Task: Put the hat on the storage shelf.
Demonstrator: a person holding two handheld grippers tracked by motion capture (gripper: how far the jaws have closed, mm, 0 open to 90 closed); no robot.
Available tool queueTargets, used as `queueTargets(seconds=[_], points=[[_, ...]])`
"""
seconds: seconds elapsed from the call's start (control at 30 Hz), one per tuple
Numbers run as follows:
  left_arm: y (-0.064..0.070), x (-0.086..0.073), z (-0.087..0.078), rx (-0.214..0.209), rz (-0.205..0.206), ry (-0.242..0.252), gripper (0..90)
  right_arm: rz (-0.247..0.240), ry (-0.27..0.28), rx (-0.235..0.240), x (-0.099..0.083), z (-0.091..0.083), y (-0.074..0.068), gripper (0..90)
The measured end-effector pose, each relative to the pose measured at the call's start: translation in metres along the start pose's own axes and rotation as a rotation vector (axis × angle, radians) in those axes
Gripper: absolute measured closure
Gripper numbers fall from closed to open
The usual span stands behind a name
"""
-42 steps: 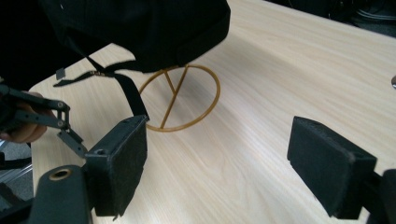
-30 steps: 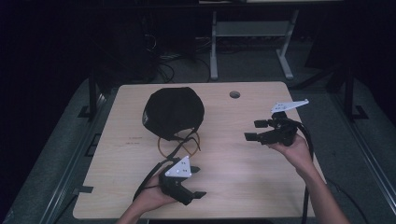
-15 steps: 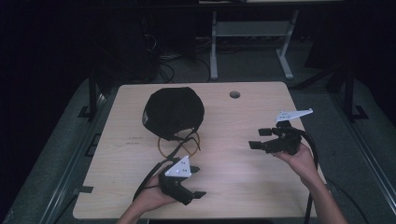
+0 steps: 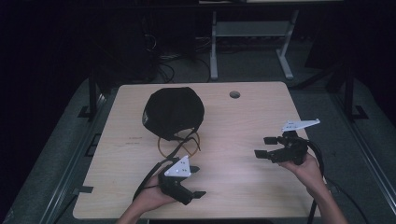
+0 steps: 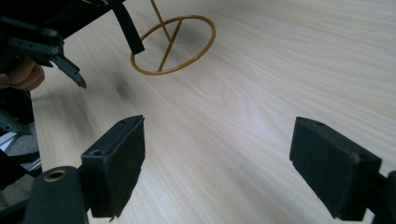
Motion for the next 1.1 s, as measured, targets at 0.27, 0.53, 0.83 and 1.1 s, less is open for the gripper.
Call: queueTargets(seconds=[0.27,0.53,0.83,1.1], points=[[-0.001,-0.001,-0.001,0.001,-0.004,-0.002,19.3,0.015,-0.009,-0.005,-0.017,-0.003,0.002,17.7],[0.0,-0.001,0.0,-0.003,-0.002,-0.003,19.3,0.035,-0.006,-0.009,-0.032,-0.006,0.001,17.3],[0.001,-0.001,0.003,-0.011,-0.003,-0.005,19.4,0.041,-0.001,-0.009,-0.052,-0.01,-0.003,17.1],[0.003,-0.002,0.007,-0.018,-0.017,-0.004,19.5,0.069,0.036,0.016,-0.078,-0.012,-0.016,16.6]])
Point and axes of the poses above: each handheld gripper's, and its own axes: z roughly forward along the jaws, x roughly out of its top, y roughly to its right, the point moved 3 cm from there along z, roughly forward along the jaws
